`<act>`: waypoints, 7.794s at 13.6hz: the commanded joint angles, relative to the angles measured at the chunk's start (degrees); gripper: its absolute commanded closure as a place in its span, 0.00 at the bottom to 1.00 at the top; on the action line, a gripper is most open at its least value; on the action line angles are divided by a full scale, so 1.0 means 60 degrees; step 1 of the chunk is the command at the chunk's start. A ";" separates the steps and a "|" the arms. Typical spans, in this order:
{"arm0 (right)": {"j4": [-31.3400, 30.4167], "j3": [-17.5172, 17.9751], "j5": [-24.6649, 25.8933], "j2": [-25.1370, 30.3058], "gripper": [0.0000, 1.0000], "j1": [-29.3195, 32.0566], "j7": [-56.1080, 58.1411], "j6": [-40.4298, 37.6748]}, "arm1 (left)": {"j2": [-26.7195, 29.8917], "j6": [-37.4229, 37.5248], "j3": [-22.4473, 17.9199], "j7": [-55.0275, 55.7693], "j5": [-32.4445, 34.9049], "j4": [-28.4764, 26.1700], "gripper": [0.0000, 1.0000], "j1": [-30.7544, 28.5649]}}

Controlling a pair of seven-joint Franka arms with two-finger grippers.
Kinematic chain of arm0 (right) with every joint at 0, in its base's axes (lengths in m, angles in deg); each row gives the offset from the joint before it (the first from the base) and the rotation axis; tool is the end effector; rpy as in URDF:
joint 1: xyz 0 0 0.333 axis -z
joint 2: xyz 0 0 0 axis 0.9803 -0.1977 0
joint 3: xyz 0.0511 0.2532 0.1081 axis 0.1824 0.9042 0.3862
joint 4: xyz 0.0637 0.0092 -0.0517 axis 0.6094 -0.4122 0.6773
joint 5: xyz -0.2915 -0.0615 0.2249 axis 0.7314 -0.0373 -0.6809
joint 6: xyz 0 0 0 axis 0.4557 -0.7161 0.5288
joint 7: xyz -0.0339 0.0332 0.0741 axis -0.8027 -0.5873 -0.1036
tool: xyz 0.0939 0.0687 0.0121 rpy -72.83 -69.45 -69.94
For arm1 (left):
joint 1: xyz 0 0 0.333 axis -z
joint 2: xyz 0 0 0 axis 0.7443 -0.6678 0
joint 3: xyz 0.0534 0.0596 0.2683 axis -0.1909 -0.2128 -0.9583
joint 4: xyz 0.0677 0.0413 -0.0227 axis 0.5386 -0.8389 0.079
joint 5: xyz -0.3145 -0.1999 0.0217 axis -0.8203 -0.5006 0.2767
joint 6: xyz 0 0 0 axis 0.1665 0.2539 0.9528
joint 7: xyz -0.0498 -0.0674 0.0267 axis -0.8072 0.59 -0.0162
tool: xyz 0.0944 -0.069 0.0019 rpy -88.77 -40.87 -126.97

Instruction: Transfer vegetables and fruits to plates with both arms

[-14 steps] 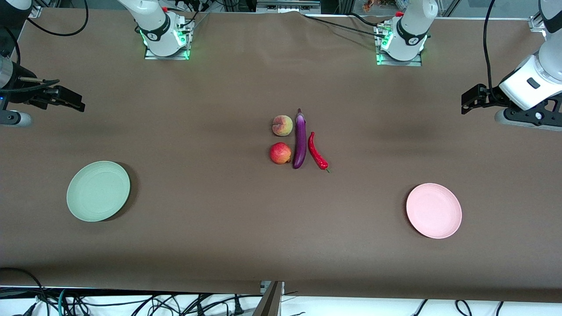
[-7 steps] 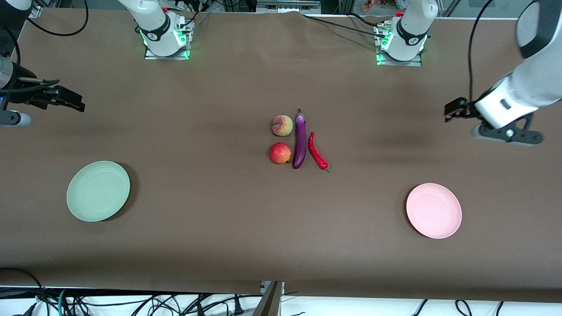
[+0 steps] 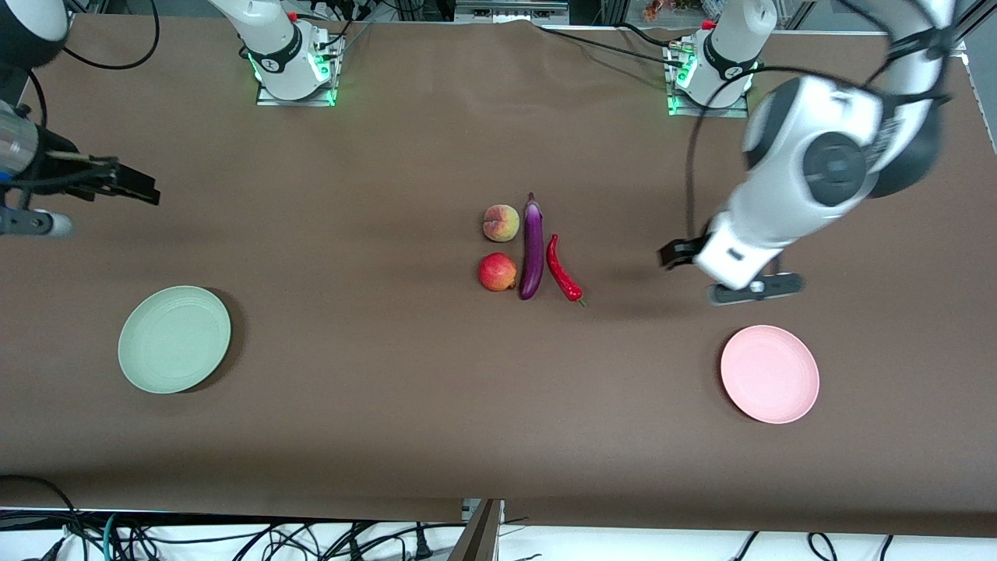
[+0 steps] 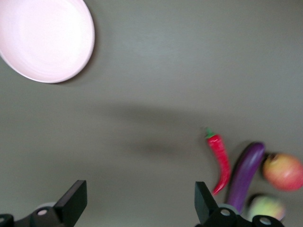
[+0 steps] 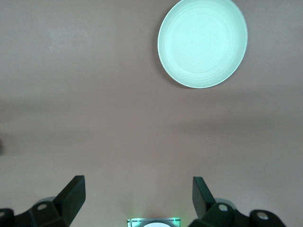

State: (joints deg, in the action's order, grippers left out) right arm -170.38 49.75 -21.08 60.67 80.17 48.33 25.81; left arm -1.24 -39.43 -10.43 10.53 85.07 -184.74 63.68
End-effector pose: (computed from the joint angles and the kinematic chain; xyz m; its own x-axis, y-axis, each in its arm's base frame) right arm 0.5510 0.0071 0.5124 0.9832 -0.0447 -0.1771 -0.0434 -0.9990 0.0114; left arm 0.5696 -0.2193 0.3872 0.9674 0.2323 -0.1008 0.2345 -0.9721 0.0107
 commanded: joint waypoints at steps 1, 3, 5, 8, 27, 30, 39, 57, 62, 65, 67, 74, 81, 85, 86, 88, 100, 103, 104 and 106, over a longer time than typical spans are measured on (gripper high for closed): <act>0.0242 0.0181 -0.0158 -0.0405 0.00 -0.0393 -0.0018 -0.0050 | -0.1049 -0.1007 -0.0129 0.1984 -0.0004 0.0253 0.00 0.1004; 0.0242 0.0196 -0.0202 -0.0785 0.00 -0.0773 0.0099 0.0168 | -0.1825 -0.1857 -0.0144 0.2911 0.0098 0.0151 0.00 0.1562; 0.0242 0.0197 -0.0261 -0.1414 0.00 -0.1184 0.0114 0.0374 | -0.2558 -0.2808 -0.0144 0.3614 0.0099 0.0092 0.00 0.2016; 0.0227 0.0197 -0.0304 -0.1797 0.00 -0.1785 -0.0076 0.0799 | -0.3351 -0.3632 -0.0187 0.4204 0.0128 0.0092 0.00 0.2413; 0.0183 0.0211 -0.2092 -0.4331 0.00 -0.6502 -0.4657 0.4547 | -0.2167 -0.1159 -0.0437 0.1456 0.1490 0.0296 1.00 0.0953; 0.0183 0.0211 -0.2077 -0.4843 0.00 -0.7190 -0.5305 0.5295 | -0.2108 -0.1187 -0.0495 -0.0433 0.1592 0.0340 1.00 0.0087; 0.0168 0.0182 -0.1727 -0.5547 0.00 -0.8011 -0.5613 0.5589 | -0.3659 -0.2414 -0.0524 -0.5095 0.2896 0.1952 1.00 -0.1891; 0.0198 -0.0182 -0.1066 -0.5448 0.89 -0.7851 -0.5190 0.5623 | -0.4321 -0.3576 -0.0407 -0.6593 0.2281 0.1879 0.00 -0.2493; 0.0256 -0.1063 -0.1344 -0.4056 0.89 -0.5925 -0.1799 0.2811 | -0.3354 -0.1968 0.0323 -0.6403 0.2252 0.1879 0.00 -0.2464; 0.0315 -0.1049 -0.1330 -0.3980 0.89 -0.3567 0.1042 0.1915 | -0.3162 -0.0957 0.1580 -0.4433 0.2252 0.1849 0.00 -0.2464; 0.0344 -0.1063 -0.1024 -0.3995 0.89 -0.2364 0.2887 0.1854 | -0.3206 -0.0851 0.2445 -0.2588 0.2252 0.1791 0.00 -0.2420; 0.0359 -0.1107 0.0852 -0.4887 0.89 0.0482 0.6615 0.4310 | -0.3265 -0.1127 0.3665 -0.0618 0.2267 0.0724 0.00 -0.0943; 0.0344 -0.1122 0.0853 -0.5709 0.88 0.1260 0.7497 0.6439 | -0.3294 -0.4759 0.3650 0.0614 0.2413 -0.1884 0.00 -0.0033; 0.0344 -0.1107 0.0751 -0.5841 0.01 0.1319 0.7468 0.6776 | -0.3557 -0.5069 0.3621 0.0615 0.2515 -0.1886 0.48 0.0202; 0.0359 -0.1093 0.0692 -0.5797 0.00 0.1334 0.7439 0.6689 | -0.3558 -0.5069 0.3621 0.0615 0.2516 -0.1886 0.65 0.0173; 0.0388 -0.1005 0.0357 -0.5477 0.00 0.1246 0.7394 0.6630 | -0.3499 -0.4982 0.3621 0.0542 0.2516 -0.1886 0.86 0.0056; 0.0872 0.1896 -0.0348 -0.5079 0.00 0.0371 0.2041 0.4857 | -0.2064 -0.0751 0.3562 -0.1722 0.3570 0.0015 0.88 -0.2621; 0.0916 0.1896 -0.0305 -0.5094 0.00 -0.1078 -0.1032 0.5091 | -0.2078 -0.0543 0.3446 -0.4110 0.3832 0.0501 0.88 -0.4041; 0.0916 0.1896 -0.0275 -0.5137 0.00 -0.1707 -0.2073 0.5338 | -0.2151 -0.0601 0.3445 -0.4726 0.4240 0.0647 0.88 -0.4539; 0.0916 0.1867 -0.0202 -0.5312 0.00 -0.2865 -0.3949 0.6157 | -0.2588 -0.0761 0.3460 -0.5738 0.4988 0.1056 0.87 -0.5332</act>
State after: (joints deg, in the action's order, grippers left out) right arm -164.92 61.73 -22.65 29.49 68.69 34.03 59.35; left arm -13.73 -43.93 9.29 -18.35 111.28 -181.81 35.19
